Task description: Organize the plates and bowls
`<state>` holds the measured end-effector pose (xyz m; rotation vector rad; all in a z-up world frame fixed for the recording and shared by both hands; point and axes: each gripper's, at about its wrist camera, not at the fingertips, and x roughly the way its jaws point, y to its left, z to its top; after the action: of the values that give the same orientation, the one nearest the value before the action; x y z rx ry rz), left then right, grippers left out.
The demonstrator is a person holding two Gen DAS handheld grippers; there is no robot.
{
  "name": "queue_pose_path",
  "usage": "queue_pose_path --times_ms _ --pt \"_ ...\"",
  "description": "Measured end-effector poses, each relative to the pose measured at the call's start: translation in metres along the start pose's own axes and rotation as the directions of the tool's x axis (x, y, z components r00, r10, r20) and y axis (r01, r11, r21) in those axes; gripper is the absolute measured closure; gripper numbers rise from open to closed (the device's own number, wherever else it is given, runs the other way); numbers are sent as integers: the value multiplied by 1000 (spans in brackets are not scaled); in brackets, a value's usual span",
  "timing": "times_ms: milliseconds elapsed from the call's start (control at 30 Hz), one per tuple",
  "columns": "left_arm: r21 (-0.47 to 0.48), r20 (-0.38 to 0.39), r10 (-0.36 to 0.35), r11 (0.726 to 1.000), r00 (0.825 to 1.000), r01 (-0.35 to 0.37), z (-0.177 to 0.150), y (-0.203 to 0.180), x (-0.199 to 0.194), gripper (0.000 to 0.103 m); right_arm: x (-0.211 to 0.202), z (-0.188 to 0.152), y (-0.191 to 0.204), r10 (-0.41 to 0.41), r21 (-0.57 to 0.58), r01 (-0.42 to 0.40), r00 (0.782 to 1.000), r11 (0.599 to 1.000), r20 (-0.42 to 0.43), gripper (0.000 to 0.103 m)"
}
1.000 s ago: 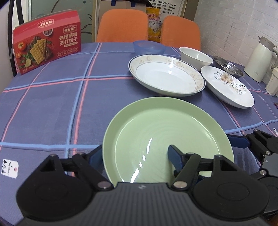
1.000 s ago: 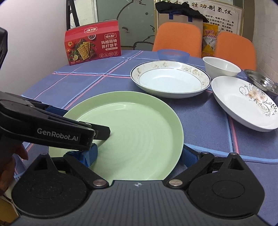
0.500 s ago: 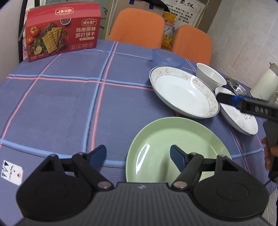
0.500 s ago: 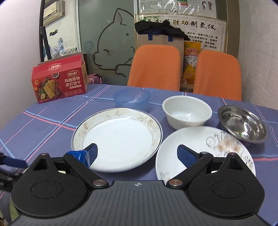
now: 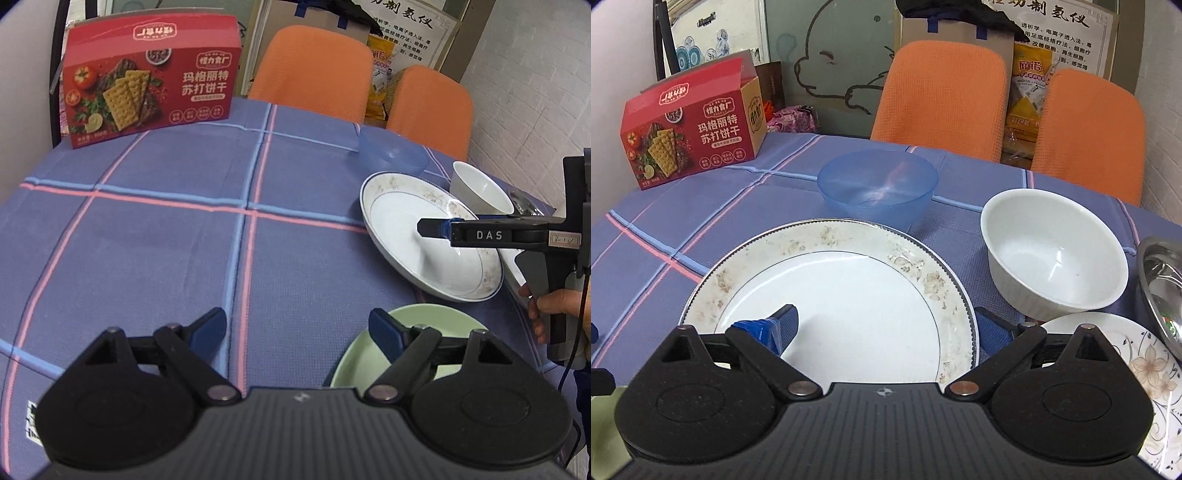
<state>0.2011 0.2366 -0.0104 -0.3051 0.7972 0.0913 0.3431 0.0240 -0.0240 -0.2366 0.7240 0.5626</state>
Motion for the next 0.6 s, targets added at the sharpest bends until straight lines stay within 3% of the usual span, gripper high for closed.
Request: queue_pose_path --times_ms 267,400,433,500,600 --pt "-3 -8 -30 1000 1000 30 25 -3 18 21 0 2 17 51 -15 -51 999 999 18 17" --pt "5 -24 -51 999 998 51 44 -11 40 20 -4 -7 10 43 35 -43 999 998 2 17" --pt "10 -30 -56 998 998 56 49 -15 47 20 -4 -10 10 54 37 -54 999 998 -4 17" --pt "18 -39 -48 999 998 49 56 -21 61 5 -4 -14 14 72 27 -72 997 997 -16 17" --pt "31 -49 -25 999 999 26 62 -24 76 5 -4 -17 19 68 20 -68 998 998 -9 16"
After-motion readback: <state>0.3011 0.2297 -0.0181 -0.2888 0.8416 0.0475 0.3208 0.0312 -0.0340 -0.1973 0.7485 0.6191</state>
